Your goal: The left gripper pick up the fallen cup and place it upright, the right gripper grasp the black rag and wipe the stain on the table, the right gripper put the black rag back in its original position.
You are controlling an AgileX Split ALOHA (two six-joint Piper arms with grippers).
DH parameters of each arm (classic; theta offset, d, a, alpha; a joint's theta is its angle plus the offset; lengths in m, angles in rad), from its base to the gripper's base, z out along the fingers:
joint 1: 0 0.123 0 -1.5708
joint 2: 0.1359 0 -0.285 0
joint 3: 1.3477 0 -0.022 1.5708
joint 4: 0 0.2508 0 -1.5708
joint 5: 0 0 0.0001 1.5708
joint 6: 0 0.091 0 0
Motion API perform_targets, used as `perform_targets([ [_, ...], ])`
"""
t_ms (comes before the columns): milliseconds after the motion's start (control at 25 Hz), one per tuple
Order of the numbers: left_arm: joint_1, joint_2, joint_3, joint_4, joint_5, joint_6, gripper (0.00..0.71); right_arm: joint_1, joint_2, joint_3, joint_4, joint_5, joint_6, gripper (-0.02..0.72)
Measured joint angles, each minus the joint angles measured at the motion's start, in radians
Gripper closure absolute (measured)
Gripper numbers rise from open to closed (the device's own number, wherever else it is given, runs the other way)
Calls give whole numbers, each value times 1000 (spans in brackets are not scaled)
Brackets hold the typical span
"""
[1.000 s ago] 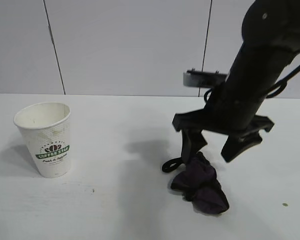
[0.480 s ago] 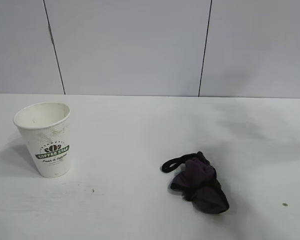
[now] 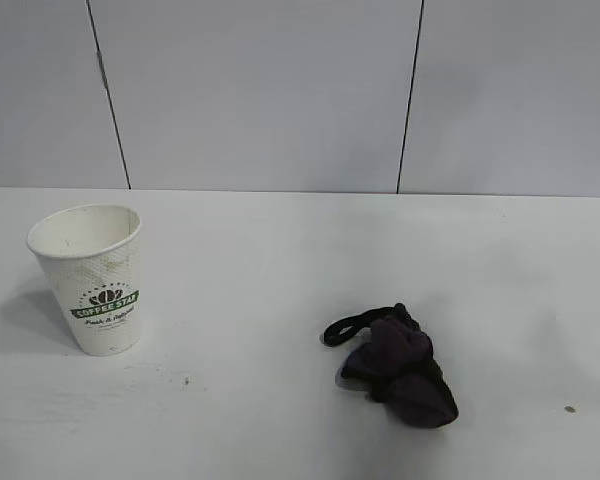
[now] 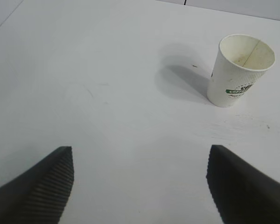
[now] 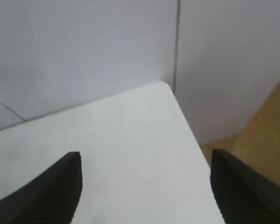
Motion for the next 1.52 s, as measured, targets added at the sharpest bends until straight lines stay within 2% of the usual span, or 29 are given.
perform_targets([
  [160, 0, 0, 0, 0, 0, 0, 143, 51, -254, -3, 51, 69, -53, 180],
  [400, 0, 0, 0, 0, 0, 0, 143, 62, -553, 27, 53, 267, -56, 180],
  [480, 0, 0, 0, 0, 0, 0, 143, 62, -640, 95, 46, 299, -57, 180],
  [600, 0, 0, 0, 0, 0, 0, 143, 68, -748, 238, 26, 292, -49, 180],
  [760, 0, 0, 0, 0, 0, 0, 143, 105, -840, 458, 10, 284, 6, 180],
  [1000, 0, 0, 0, 0, 0, 0, 143, 179, -872, 728, -23, 264, 20, 180],
  [1200, 0, 0, 0, 0, 0, 0, 143, 235, -872, 756, -99, 265, 33, 180],
  [1280, 0, 0, 0, 0, 0, 0, 143, 261, -872, 765, -146, 266, 65, 180],
  [1520, 0, 0, 0, 0, 0, 0, 143, 295, -872, 765, -214, 268, 166, 180],
])
